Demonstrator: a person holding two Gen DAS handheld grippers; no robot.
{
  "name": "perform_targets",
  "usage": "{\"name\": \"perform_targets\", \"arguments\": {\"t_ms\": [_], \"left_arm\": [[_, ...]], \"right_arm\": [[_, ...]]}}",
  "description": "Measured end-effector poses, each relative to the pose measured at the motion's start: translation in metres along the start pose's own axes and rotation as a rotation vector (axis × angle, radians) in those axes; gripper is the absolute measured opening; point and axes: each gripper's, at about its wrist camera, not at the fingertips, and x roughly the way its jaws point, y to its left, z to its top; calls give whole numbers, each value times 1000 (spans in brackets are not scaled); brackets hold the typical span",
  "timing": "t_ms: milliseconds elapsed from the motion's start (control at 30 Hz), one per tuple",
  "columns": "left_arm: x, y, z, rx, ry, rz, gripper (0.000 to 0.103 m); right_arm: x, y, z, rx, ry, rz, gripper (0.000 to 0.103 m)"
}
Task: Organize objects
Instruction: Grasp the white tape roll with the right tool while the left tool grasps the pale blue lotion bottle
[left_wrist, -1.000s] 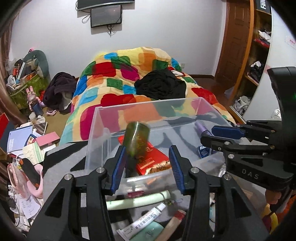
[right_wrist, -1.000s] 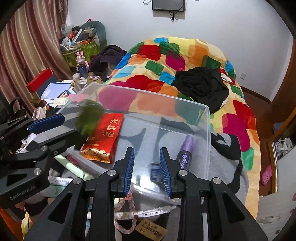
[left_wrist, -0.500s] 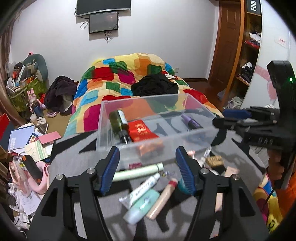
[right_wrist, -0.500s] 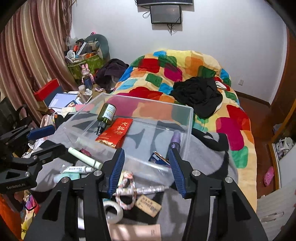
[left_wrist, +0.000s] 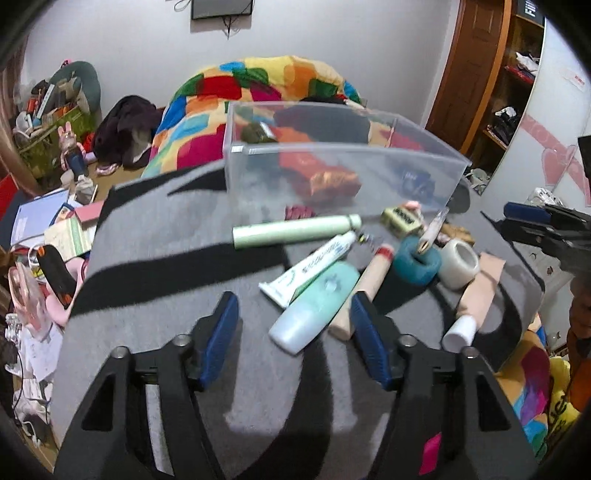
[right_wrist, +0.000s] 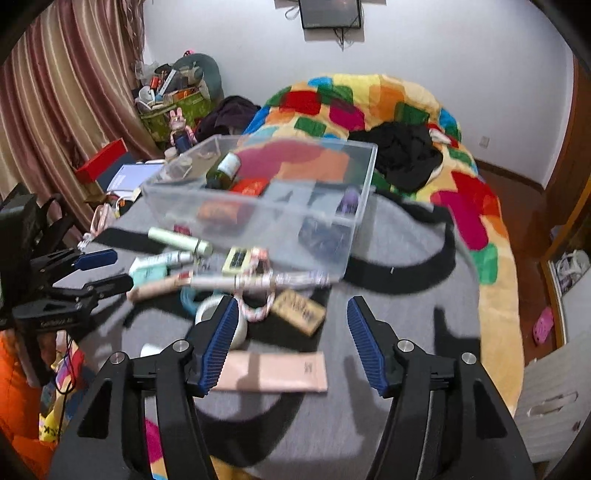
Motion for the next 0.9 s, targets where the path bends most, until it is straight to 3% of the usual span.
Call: {"name": "perform_targets", "arguments": {"t_ms": [133,300,433,767,900], "left_arm": [[0,1,-3,-20,-17,-47,50],[6,-15,-8,16,21,-99,42],[3,-29,-13,61,18,-90,41],[-14,-8,-12,6,-7,-70,41],[-5,-4,-10,2,15,-60,41]], "right_arm": [[7,11,-10,-19,28,33,58],[18,29,-14,-66,50,44,58],[25,33,-13,-66,57,50,58],[37,34,-12,-36,74,80,57],[41,36,-11,-32,82,87,51]]}}
